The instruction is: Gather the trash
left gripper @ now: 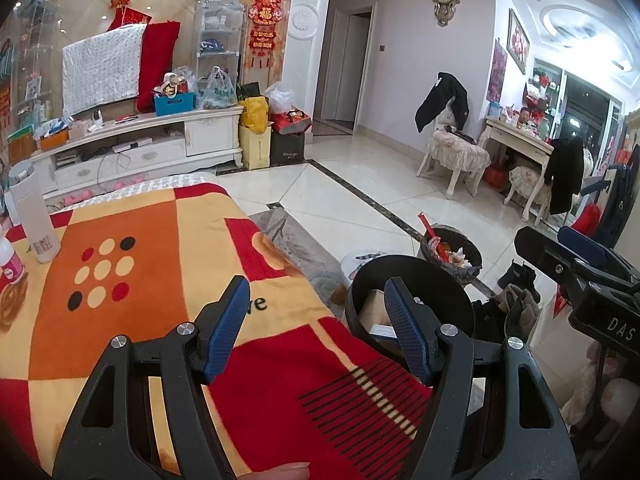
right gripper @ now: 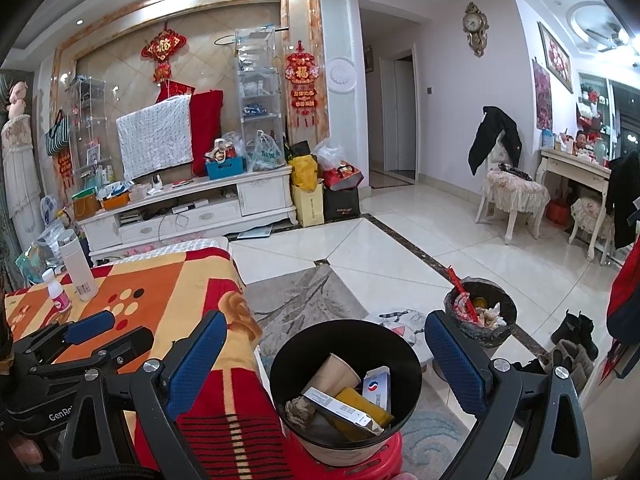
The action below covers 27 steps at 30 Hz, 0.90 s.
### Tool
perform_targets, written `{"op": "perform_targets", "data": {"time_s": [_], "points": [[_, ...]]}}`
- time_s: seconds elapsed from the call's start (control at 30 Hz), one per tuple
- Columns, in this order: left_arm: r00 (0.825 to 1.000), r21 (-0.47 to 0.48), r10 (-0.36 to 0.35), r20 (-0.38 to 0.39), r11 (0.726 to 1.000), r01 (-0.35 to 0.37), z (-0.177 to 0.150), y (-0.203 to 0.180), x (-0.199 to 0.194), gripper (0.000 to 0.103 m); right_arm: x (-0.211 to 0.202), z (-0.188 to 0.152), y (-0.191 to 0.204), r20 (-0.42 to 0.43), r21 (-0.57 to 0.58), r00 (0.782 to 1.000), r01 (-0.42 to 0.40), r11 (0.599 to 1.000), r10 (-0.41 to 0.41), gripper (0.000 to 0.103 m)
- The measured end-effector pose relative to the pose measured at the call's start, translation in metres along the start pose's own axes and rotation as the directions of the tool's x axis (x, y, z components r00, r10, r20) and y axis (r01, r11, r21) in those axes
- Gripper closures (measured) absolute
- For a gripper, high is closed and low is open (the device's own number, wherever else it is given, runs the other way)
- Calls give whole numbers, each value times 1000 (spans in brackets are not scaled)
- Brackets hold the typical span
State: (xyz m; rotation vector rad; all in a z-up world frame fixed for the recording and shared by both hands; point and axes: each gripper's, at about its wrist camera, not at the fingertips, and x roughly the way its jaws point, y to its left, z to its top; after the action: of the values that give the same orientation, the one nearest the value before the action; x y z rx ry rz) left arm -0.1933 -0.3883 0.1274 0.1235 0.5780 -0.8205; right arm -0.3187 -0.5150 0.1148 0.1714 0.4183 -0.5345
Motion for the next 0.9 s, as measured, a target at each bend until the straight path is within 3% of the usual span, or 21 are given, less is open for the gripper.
{"op": "perform_targets", "data": {"time_s": [0.9], "points": [[1000,-18,-9,-21,1000,8,-5,4,5,34,7,-6,2,-29,5,1000,0,1000,0,4]]}}
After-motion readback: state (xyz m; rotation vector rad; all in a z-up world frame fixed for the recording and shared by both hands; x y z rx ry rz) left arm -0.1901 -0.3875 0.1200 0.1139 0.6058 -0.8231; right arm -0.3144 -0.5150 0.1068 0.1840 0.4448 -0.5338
